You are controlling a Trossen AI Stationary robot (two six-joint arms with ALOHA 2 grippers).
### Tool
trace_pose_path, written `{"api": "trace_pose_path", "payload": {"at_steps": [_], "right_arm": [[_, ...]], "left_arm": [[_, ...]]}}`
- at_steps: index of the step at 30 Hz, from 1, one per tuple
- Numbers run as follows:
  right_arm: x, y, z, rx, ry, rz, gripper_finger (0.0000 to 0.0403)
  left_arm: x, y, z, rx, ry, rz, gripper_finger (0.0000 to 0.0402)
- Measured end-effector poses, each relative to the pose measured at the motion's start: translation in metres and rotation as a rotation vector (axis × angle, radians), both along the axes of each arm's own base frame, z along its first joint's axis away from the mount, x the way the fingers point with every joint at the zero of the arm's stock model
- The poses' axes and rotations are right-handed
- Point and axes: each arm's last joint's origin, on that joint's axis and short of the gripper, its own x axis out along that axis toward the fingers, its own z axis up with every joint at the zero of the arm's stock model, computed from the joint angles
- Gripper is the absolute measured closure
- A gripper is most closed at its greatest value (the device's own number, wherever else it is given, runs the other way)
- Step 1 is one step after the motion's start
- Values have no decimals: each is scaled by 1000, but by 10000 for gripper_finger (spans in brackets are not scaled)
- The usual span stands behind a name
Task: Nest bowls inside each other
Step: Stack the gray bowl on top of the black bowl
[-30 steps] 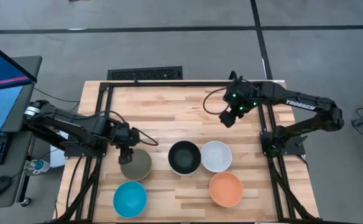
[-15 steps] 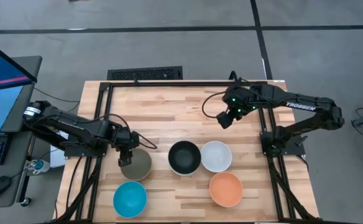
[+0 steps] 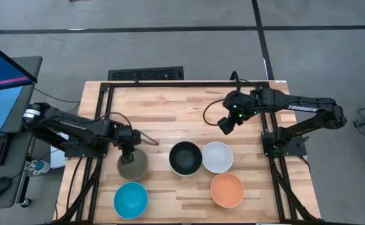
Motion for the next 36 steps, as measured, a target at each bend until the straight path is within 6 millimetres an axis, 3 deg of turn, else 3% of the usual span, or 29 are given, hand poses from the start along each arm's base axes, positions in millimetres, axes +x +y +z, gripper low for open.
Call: {"api": "trace_pose_path", "payload": {"at_steps": [5, 8, 12, 15, 19, 24, 28, 32, 36], "right_arm": [[-4, 4, -2, -47, 63, -46, 143], [-5, 11, -7, -52, 86, -18, 143], [-9, 16, -32, -46, 171, -6, 143], [-15, 17, -57, -28, 252, -40, 143], [-16, 19, -85, 22, 256, -71, 143], [-12, 22, -93, 28, 181, -53, 143], [-12, 26, -96, 20, 185, -39, 143], [-14, 30, -99, 20, 199, -23, 143], [-14, 33, -99, 18, 198, -7, 143]], "left_arm": [[14, 26, 35, -56, -84, 112, 399], [23, 37, 73, -87, -174, 145, 399], [43, 46, 123, -111, -265, 162, 400], [74, 41, 150, -138, -292, 116, 400], [125, 31, 169, -52, -196, 4, 401], [183, 26, 172, -4, -120, -123, 401], [218, 26, 158, -28, -103, -172, 401], [235, 22, 129, -51, 30, -193, 401], [245, 16, 118, -73, 20, -210, 401]]}}
